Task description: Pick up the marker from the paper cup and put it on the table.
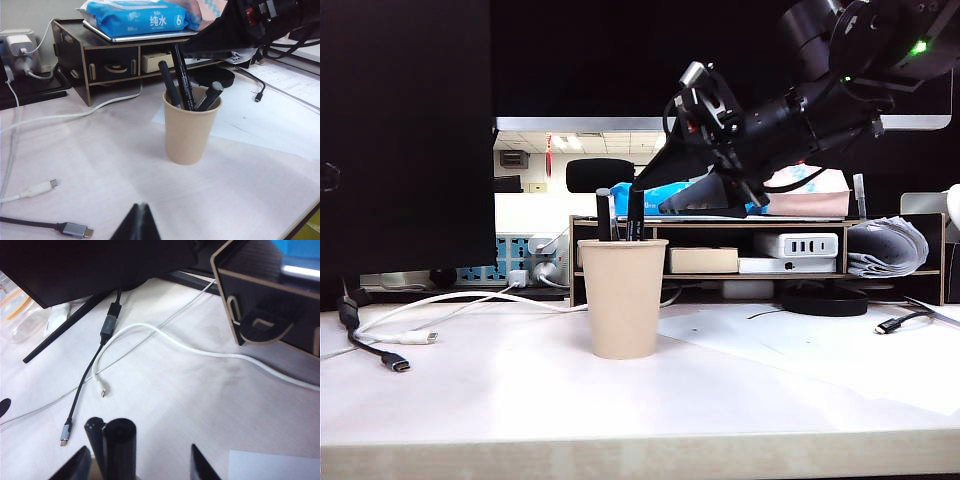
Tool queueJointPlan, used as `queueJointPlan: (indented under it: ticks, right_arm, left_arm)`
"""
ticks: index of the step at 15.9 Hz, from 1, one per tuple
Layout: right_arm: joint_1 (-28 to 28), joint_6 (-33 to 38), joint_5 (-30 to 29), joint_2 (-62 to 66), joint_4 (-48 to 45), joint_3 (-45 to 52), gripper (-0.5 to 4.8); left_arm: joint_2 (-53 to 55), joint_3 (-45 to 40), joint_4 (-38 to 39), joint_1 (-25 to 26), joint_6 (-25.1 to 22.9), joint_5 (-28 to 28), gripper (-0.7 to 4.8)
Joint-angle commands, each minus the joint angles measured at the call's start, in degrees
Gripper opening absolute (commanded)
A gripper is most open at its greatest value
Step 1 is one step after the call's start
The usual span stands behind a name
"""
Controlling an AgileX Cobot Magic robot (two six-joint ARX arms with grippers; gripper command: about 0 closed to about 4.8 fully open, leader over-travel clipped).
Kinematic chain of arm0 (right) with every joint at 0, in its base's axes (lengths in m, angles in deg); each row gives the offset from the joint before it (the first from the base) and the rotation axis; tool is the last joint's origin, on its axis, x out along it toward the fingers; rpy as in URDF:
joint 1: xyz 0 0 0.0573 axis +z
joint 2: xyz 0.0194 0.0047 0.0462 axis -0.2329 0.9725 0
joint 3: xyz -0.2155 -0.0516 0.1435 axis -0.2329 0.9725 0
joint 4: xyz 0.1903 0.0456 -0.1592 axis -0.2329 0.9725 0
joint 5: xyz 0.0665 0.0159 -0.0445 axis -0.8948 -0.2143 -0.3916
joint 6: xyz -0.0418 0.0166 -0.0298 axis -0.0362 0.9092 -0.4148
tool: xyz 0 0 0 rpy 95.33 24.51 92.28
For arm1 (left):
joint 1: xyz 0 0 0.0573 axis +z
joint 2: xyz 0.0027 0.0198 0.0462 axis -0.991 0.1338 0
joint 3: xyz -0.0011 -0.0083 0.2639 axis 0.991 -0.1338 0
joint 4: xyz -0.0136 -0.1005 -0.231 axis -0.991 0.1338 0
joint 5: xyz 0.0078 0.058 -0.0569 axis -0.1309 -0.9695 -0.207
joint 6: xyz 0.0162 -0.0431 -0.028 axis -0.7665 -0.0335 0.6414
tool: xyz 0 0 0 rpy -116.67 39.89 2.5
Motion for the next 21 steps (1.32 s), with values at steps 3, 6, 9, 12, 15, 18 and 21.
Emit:
queueJointPlan:
  ticks: [3, 6, 9, 12, 15, 18, 21]
  right_arm:
    - [1.07, 0.07, 0.09, 1.03, -2.97, -0.26, 2.57]
    - [1.07, 0.15, 0.28, 1.09, -3.23, -0.28, 2.51]
    - [1.07, 1.57, 0.20, 1.68, -5.86, -0.33, 2.02]
    - [1.11, 2.95, -0.26, 2.97, -5.40, -2.19, 2.01]
    - [1.18, 2.91, -0.59, 3.58, -4.13, -3.89, 1.33]
    - [1.18, 2.89, -1.25, 3.58, -2.21, -4.15, 1.50]
    - [1.18, 2.43, -1.25, 3.58, -0.22, -4.15, 1.59]
  left_arm:
    - [0.00, 0.02, -0.76, -0.02, -0.04, -0.11, -0.05]
    - [0.00, 0.02, -0.76, -0.02, -0.04, -0.11, -0.05]
    - [0.00, 0.04, -0.76, -0.02, -0.04, -0.09, -0.05]
    - [0.00, 0.04, -0.79, -0.02, -0.04, -0.11, -0.05]
    - [0.00, 0.04, -0.74, -0.02, -0.04, -0.09, -0.05]
    - [0.00, 0.02, -0.76, -0.02, -0.04, -0.11, -0.05]
    - [0.00, 0.02, -0.76, -0.02, -0.04, -0.11, -0.05]
